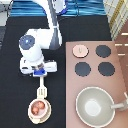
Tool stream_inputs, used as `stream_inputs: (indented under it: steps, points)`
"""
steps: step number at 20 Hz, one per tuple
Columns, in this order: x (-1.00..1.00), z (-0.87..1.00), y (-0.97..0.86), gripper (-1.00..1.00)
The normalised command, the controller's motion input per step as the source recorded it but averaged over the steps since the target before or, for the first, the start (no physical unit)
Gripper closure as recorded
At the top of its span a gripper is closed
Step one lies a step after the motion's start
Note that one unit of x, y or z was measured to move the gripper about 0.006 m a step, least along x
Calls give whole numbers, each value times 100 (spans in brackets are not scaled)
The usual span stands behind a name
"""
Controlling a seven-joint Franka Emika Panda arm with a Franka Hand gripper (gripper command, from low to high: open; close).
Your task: Take the lid off the pot, put the pot on the plate, and use the tool to push the pot to the front of the table.
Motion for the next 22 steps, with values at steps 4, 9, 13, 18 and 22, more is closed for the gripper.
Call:
stream_inputs:
  steps: [4, 9, 13, 18, 22]
  points:
    - [41, 28, 9, 100]
    - [-37, 36, 21, 100]
    - [-57, 39, 20, 100]
    - [-53, 22, 12, 100]
    - [-54, 21, 11, 100]
